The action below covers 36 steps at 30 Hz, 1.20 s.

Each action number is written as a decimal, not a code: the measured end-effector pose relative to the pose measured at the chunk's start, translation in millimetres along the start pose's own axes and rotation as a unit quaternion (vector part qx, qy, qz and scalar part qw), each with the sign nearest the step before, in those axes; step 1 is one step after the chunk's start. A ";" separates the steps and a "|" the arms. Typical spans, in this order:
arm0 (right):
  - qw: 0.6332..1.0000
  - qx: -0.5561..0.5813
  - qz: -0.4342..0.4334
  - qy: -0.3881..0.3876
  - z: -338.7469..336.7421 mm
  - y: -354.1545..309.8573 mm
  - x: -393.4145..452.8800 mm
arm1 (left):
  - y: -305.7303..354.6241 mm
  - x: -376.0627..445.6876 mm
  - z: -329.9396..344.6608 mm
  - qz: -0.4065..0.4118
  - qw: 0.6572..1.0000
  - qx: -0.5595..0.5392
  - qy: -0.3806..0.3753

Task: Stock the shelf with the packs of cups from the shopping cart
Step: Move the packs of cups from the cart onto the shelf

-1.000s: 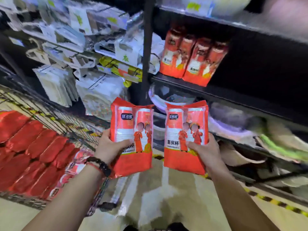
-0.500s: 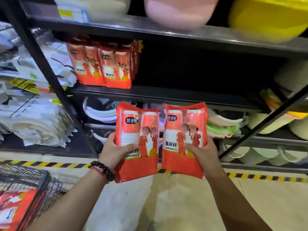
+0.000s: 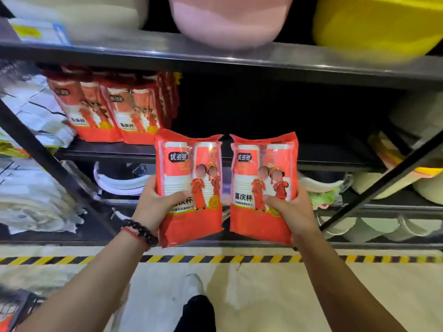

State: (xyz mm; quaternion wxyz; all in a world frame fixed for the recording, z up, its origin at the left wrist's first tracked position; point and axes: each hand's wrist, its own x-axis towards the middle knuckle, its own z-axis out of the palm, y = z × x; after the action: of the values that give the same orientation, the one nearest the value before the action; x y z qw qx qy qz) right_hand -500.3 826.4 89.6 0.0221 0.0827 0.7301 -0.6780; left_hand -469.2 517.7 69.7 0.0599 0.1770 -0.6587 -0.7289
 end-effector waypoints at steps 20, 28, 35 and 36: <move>0.996 -0.021 -0.078 0.042 56.0 -37.0 206.5 | 49.8 244.2 35.1 0.079 0.990 0.090 -0.069; 0.999 0.012 -0.038 0.034 52.0 -5.9 286.7 | 36.0 295.8 55.7 0.098 0.992 0.085 -0.004; 0.988 -0.001 -0.155 -0.005 58.7 1.8 354.8 | 33.3 349.4 75.6 0.185 0.974 0.133 0.018; 0.984 -0.005 -0.178 -0.017 61.6 -2.3 362.9 | 32.3 357.9 77.6 0.184 0.972 0.146 0.015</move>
State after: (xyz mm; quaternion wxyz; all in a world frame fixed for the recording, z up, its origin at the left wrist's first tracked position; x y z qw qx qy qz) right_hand -863.1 798.0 34.5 -0.0861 -0.0605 0.7357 -0.6691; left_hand -832.9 471.9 42.7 0.1762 0.0701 -0.7783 -0.5986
